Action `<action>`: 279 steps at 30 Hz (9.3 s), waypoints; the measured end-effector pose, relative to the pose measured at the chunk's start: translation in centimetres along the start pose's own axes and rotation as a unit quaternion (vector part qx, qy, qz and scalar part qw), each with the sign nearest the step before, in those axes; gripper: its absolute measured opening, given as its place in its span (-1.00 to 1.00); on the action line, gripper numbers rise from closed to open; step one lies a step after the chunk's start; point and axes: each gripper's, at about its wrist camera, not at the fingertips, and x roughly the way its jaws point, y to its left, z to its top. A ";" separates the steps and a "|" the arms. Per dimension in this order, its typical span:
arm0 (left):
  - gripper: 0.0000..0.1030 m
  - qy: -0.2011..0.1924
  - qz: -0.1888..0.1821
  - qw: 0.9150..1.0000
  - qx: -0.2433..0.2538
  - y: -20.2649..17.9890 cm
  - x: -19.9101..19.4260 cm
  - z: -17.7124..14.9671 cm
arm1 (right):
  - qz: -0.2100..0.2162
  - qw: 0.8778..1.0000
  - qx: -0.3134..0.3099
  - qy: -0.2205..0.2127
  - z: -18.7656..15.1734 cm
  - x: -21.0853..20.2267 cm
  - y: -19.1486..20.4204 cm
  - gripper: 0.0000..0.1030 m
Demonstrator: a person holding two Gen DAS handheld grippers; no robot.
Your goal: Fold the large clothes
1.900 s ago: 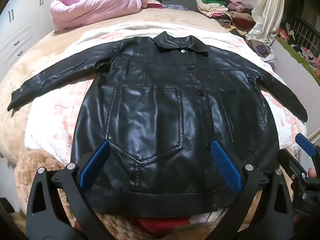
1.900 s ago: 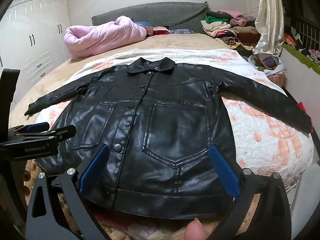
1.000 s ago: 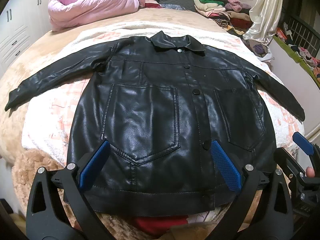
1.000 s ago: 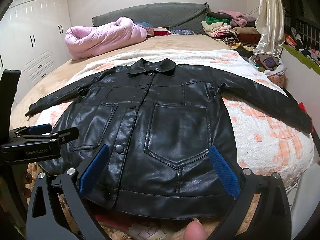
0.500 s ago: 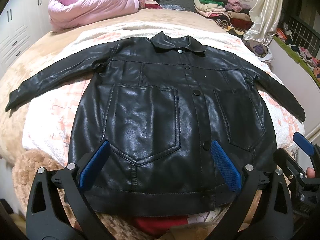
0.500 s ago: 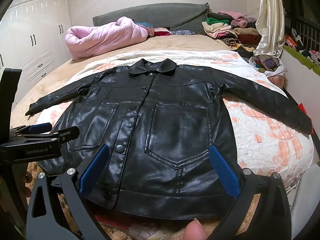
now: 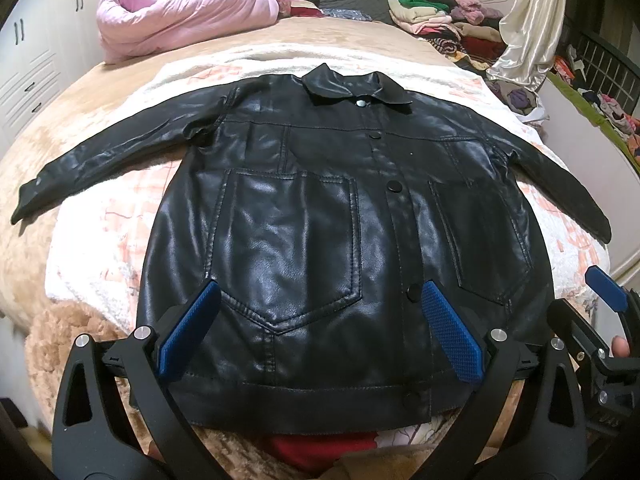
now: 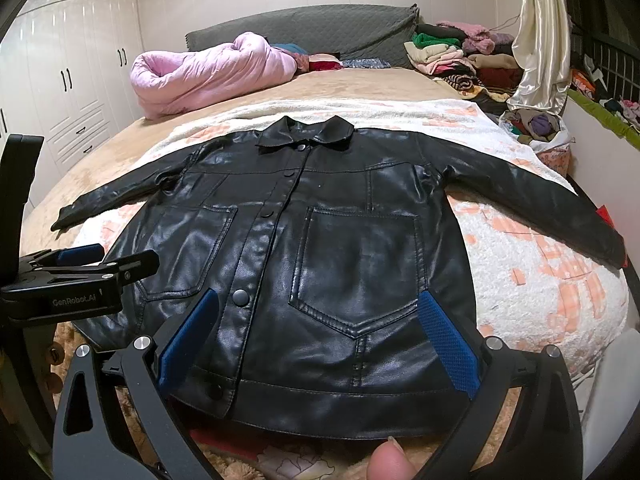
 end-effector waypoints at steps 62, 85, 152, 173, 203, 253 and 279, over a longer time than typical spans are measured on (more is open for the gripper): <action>0.82 0.013 -0.037 0.999 -0.014 -4.2 7.6 14.0 | -0.062 0.991 0.118 -0.022 11.3 6.6 -11.3 0.92; 0.82 0.036 -0.046 0.998 0.023 -11.0 13.1 17.7 | -0.178 0.939 0.291 -0.041 9.8 8.5 -27.1 0.92; 0.82 -0.011 -0.103 0.990 -0.091 3.4 8.0 23.9 | 0.072 0.971 0.082 -0.210 26.8 3.7 -13.7 -0.82; 0.82 -0.060 -0.219 0.948 -0.223 15.6 6.3 20.0 | 0.158 0.978 -0.092 -0.103 20.1 13.9 7.2 -0.82; 0.68 0.059 -0.233 0.937 -0.254 15.2 14.9 15.1 | 0.192 0.979 -0.067 -0.012 12.4 14.8 4.4 0.56; -0.19 -0.055 -0.136 0.986 -0.075 12.1 9.3 15.6 | 0.017 0.999 0.016 0.041 14.9 19.2 -9.1 0.45; 0.81 -0.012 -0.115 0.992 -0.051 9.5 9.7 12.5 | 0.049 0.998 0.007 0.049 12.4 15.6 -4.8 0.91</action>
